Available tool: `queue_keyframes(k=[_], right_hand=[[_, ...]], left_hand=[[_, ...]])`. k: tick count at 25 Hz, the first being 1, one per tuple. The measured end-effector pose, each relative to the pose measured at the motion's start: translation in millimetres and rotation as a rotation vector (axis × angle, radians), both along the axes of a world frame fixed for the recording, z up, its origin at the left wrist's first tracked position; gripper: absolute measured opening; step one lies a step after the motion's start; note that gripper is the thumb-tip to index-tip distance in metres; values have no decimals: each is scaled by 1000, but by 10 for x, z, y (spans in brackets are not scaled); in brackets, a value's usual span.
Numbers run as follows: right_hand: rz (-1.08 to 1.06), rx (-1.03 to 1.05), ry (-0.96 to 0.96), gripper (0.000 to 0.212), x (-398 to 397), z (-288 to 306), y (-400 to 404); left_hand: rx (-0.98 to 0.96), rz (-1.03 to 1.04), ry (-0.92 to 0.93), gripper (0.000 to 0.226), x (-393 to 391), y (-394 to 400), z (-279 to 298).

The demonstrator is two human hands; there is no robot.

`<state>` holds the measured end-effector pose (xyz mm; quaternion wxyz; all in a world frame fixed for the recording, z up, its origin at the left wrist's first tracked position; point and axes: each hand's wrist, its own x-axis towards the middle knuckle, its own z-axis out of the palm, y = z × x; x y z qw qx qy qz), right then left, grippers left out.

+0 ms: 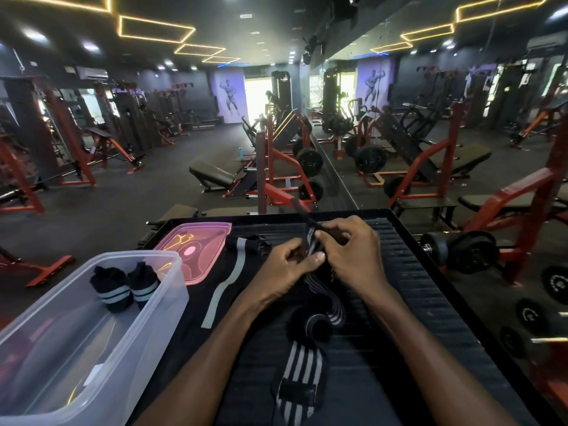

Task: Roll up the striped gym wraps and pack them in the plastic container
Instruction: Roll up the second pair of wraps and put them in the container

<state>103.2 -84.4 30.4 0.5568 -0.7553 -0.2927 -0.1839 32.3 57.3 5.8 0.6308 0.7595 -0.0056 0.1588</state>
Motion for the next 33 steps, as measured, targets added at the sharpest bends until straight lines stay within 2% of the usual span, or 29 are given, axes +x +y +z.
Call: queue_keyframes(k=[1, 2, 5, 6, 8, 10, 13, 16, 18, 22, 26, 29, 33], right_hand=[[14, 0, 20, 4, 6, -10, 1], [31, 3, 32, 4, 13, -15, 0], [63, 64, 85, 6, 78, -13, -11], [63, 102, 114, 8, 98, -8, -16], [89, 167, 173, 12, 125, -3, -18], [157, 177, 230, 17, 135, -16, -13], [272, 109, 306, 19, 152, -58, -5], [350, 81, 372, 16, 140, -97, 0], [385, 88, 412, 15, 112, -103, 11], [362, 102, 465, 14, 64, -94, 45], [292, 41, 469, 8, 83, -124, 58], [263, -1, 409, 9, 106, -139, 51], [300, -3, 363, 14, 99, -147, 51]], left_hand=[[21, -10, 12, 19, 4, -32, 3], [-42, -27, 42, 20, -3, -50, 25], [-463, -200, 134, 30, -84, -31, 131], [-505, -269, 172, 31, -101, -10, 149], [-463, -318, 271, 33, -126, -2, 135], [-412, -262, 308, 29, -120, -14, 119], [-498, -120, 245, 20, -84, -19, 119], [-604, -27, 178, 30, -24, 17, 93], [-602, 6, 147, 33, -9, 4, 79], [-540, 100, 85, 14, -4, -6, 74], [-467, 140, 74, 9, 8, 34, 52], [-542, 66, 83, 9, 7, 52, 30], [-435, 143, 38, 9, 7, 63, 17]])
